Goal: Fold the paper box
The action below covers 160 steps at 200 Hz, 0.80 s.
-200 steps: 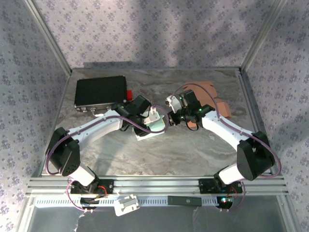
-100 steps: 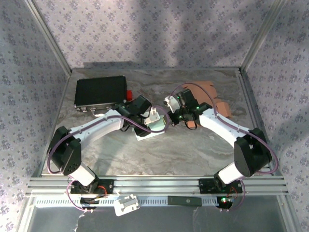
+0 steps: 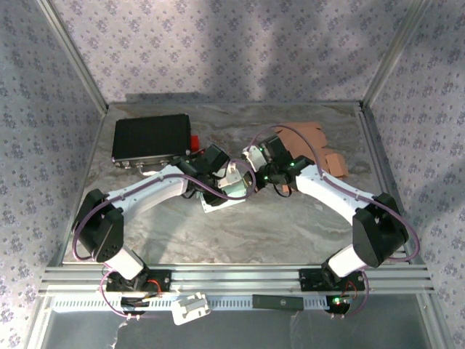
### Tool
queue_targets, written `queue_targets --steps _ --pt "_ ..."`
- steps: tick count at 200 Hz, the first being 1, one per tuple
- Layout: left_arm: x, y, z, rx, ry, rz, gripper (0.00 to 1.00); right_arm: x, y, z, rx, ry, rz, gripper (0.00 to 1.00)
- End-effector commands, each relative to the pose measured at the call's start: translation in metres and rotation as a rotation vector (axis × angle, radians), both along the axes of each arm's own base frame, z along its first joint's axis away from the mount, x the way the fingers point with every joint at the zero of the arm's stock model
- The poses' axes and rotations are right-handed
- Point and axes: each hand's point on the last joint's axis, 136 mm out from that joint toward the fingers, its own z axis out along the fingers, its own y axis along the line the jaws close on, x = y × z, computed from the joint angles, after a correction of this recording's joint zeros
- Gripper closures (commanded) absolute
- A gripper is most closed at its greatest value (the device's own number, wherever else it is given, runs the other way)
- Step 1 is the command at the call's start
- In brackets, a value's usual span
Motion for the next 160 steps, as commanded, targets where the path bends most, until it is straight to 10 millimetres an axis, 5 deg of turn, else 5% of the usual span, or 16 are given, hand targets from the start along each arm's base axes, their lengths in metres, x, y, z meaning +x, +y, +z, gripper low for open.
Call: queue_targets --steps 1,160 --pt "0.001 0.000 -0.005 0.010 -0.001 0.024 0.42 0.000 0.001 0.000 -0.014 0.025 -0.066 1.00" --pt "0.008 0.003 -0.001 -0.033 -0.024 0.114 0.47 -0.007 0.016 -0.004 0.141 0.102 -0.331 1.00"
